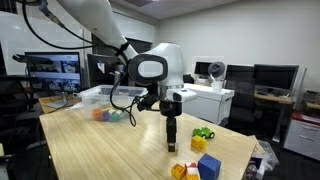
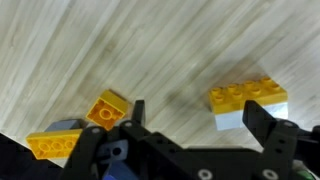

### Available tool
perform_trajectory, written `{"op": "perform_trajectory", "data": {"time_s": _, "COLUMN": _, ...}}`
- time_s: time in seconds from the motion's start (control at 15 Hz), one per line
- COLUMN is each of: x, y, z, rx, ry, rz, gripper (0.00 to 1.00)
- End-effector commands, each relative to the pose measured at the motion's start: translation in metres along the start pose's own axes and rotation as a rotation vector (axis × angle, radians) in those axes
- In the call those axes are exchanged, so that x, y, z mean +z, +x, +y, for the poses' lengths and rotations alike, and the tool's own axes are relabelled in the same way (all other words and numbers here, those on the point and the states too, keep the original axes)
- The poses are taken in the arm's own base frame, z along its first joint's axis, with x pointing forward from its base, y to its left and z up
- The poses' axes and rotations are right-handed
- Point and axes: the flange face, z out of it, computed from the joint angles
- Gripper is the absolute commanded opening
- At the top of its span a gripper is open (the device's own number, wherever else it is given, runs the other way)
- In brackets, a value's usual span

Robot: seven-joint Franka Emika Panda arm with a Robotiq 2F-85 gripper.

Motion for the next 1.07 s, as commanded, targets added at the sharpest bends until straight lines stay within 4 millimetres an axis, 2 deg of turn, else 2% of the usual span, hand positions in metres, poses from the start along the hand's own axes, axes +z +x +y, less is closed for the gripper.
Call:
{"op": "perform_trajectory", "data": {"time_s": 0.0, "x": -0.015, "y": 0.004, "z": -0.013, "rx": -0.016, "ry": 0.036, "rz": 0.035, "gripper": 1.00}}
{"op": "perform_trajectory", "data": {"time_s": 0.2, "x": -0.019, "y": 0.005, "z": -0.021, "rx": -0.082, "ry": 0.053, "rz": 0.022, "gripper": 1.00}}
{"op": "perform_trajectory", "data": {"time_s": 0.53, "x": -0.017, "y": -0.004, "z": -0.028, "rx": -0.335, "ry": 0.079, "rz": -0.178, "gripper": 1.00}}
{"op": "perform_trajectory", "data": {"time_s": 0.8, "x": -0.027, "y": 0.001, "z": -0.021, "rx": -0.473, "ry": 0.130, "rz": -0.343, "gripper": 1.00}}
{"op": "perform_trajectory", "data": {"time_s": 1.0, "x": -0.028, "y": 0.004, "z": -0.013, "rx": -0.571, "ry": 0.081, "rz": -0.481, "gripper": 1.00}}
